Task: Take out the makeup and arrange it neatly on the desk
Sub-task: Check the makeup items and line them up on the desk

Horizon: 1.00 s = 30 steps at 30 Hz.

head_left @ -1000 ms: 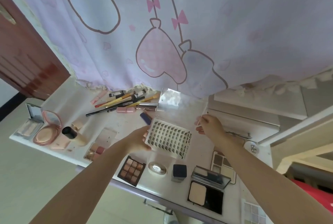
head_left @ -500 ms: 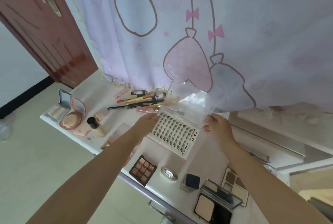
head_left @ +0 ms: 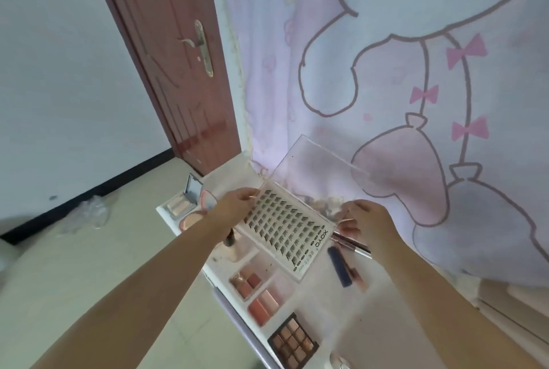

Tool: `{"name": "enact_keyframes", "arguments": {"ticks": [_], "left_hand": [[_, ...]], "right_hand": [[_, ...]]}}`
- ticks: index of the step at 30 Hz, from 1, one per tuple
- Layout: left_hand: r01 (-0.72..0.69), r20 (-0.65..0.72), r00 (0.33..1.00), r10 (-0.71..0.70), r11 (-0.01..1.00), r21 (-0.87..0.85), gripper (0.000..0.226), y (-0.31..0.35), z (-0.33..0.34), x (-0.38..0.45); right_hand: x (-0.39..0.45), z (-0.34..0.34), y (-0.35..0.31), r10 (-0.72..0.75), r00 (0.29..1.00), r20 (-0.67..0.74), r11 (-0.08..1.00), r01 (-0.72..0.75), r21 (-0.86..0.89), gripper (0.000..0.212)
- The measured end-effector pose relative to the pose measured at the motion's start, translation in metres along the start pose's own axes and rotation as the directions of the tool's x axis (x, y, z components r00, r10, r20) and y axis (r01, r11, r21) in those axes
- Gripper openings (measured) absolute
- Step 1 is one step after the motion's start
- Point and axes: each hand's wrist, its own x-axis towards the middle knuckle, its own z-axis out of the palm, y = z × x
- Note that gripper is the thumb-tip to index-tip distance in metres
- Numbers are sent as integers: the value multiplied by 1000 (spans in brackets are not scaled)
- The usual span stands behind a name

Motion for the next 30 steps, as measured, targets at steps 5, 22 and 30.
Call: {"name": "enact_keyframes", "arguments": {"ticks": [5,22,30], "left_hand": [[20,40,999,-25,993,117,25,-1,-65,82],[-64,325,938,-118,865,498,14,-37,-151,323],[-163,382,912,-153,717,678,22,-79,-143,353]], "right_hand": [[56,72,-22,16,1000,17,1000,-15,-11,19],[226,236,-2,240,933,-268,971,-229,74,15],[258,248,37,292,901,-319,936,-338,-98,17]]}}
